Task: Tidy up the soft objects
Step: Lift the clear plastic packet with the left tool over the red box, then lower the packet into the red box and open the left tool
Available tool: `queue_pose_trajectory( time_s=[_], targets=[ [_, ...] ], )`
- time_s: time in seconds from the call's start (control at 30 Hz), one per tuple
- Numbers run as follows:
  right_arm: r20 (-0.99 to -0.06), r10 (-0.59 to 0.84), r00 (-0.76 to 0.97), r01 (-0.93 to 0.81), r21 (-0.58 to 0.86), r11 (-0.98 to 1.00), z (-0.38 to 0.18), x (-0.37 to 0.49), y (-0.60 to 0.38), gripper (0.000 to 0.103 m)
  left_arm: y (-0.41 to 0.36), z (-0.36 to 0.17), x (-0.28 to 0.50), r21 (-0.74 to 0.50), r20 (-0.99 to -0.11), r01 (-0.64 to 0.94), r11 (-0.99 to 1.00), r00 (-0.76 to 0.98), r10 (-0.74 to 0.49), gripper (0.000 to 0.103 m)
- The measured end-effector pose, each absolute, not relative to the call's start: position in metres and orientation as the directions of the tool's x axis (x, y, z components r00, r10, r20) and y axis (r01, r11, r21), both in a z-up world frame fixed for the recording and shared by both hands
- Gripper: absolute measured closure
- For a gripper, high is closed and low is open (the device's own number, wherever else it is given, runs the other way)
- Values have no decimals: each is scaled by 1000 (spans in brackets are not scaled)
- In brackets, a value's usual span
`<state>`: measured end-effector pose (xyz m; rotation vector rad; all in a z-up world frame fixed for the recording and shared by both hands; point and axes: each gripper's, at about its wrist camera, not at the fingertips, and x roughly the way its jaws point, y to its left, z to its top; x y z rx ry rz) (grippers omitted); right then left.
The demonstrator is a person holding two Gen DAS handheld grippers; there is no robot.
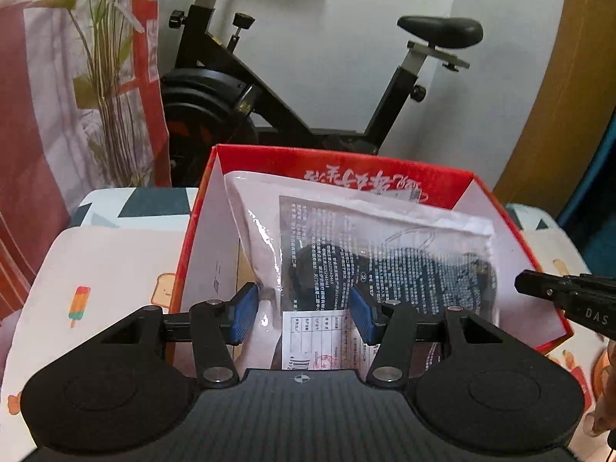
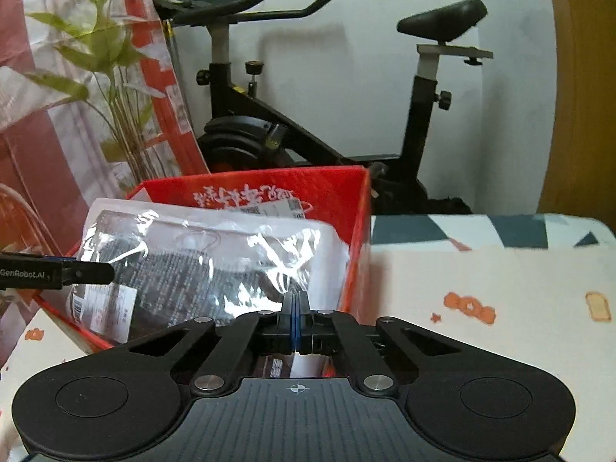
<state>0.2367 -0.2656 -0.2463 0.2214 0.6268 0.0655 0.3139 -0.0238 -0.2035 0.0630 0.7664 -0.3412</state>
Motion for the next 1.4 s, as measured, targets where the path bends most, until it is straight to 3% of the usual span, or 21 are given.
queue_pose_trajectory(
  time_s=[0.1,0.2,0.43,0.73,1.0,1.23,1.4],
  targets=[
    [-591,162,790,-40,214,976,-232,249,-256,101,-19,-202,313,-96,-678,323,942,672,-299,49],
    [-667,211,715,-54,249,967,-233,274,-248,97,-18,-202,315,-104,-673,318,942,675,-303,52],
    [-777,241,582,-18,284,959,-261,325,-229,92,-19,-203,325,-141,-665,327,935,668,-334,81],
    [-846,216,487,-2,247,969,-271,345,-221,89,-33,-233,358,-175,-773,343,923,532,-345,81],
    [-841,221,493,2,255,967,-275,349,-221,89,-43,-250,372,-152,-840,365,918,442,-315,81],
    [-813,215,541,20,268,963,-269,338,-223,89,-45,-253,378,-159,-855,324,933,427,-294,81],
    [-744,198,638,4,260,966,-250,311,-225,83,-44,-235,362,-123,-806,354,927,510,-302,81]
  ],
)
